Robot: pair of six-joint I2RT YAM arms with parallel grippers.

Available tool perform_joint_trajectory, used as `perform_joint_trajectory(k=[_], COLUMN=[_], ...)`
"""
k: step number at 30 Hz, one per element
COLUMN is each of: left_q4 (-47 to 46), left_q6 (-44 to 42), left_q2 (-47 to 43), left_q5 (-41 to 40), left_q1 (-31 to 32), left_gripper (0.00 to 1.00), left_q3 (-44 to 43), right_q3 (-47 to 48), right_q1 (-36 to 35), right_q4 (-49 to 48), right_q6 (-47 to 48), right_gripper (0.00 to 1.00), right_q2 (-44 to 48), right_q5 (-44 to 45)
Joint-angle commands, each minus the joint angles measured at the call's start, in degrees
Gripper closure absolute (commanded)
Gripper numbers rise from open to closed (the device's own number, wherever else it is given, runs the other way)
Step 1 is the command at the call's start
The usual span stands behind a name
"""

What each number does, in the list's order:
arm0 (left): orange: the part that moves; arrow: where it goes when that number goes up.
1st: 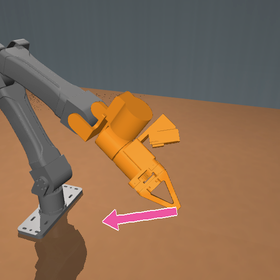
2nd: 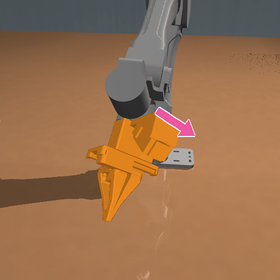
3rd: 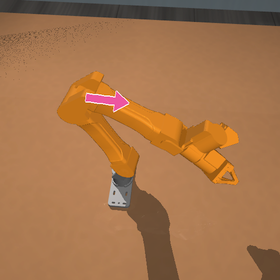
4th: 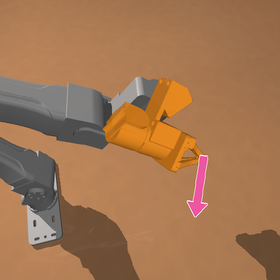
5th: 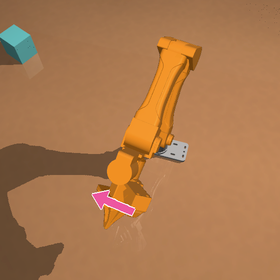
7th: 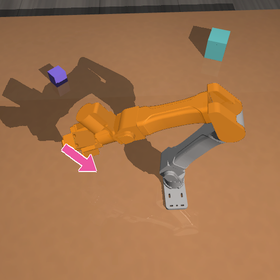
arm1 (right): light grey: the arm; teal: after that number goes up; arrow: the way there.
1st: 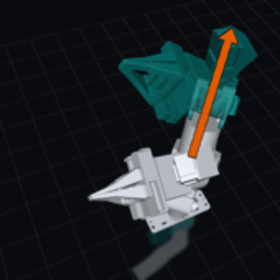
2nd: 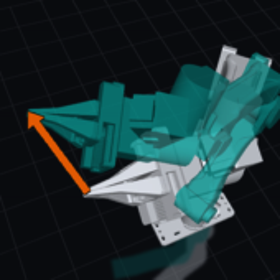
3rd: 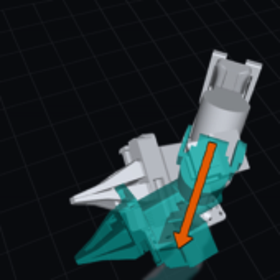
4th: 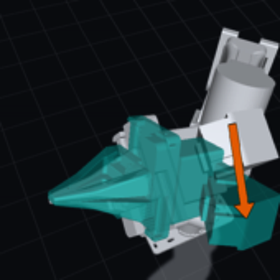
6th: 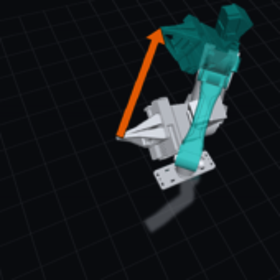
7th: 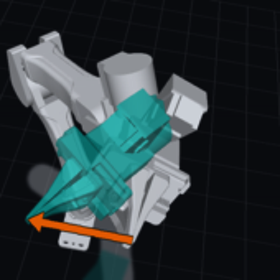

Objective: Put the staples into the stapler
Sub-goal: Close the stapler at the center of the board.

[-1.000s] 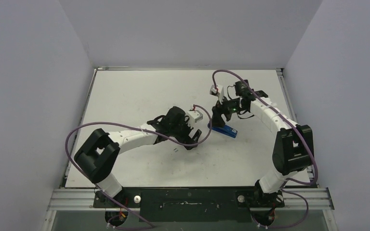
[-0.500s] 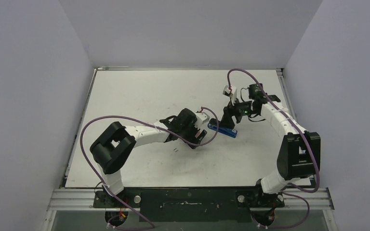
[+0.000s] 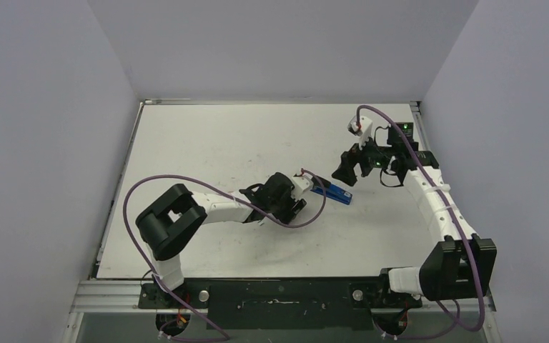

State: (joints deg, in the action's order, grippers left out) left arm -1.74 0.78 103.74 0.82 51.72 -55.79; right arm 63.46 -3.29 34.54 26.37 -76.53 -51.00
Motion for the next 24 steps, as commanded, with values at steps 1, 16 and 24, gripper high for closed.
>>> perform_joint_trajectory(k=[1, 16, 24], left_q4=[-5.02, -4.8, -4.66], left_q6=[0.32, 2.42, -5.91], left_q2=[0.78, 1.08, -0.87], left_q5=[-2.56, -1.26, 4.36], left_q1=[0.35, -1.09, -2.85], left_gripper=[0.43, 0.64, 0.86], left_q3=[1.22, 2.1, 2.51], right_q3=[-0.11, -4.23, -3.65], right_q1=[0.43, 0.65, 0.65], right_q4=[-2.91, -8.17, -8.36], right_q6=[-2.82, -6.84, -10.18], right_gripper=[0.02, 0.1, 0.1], right_q2=[4.49, 14.08, 11.63], right_q5=[5.32, 13.03, 7.19])
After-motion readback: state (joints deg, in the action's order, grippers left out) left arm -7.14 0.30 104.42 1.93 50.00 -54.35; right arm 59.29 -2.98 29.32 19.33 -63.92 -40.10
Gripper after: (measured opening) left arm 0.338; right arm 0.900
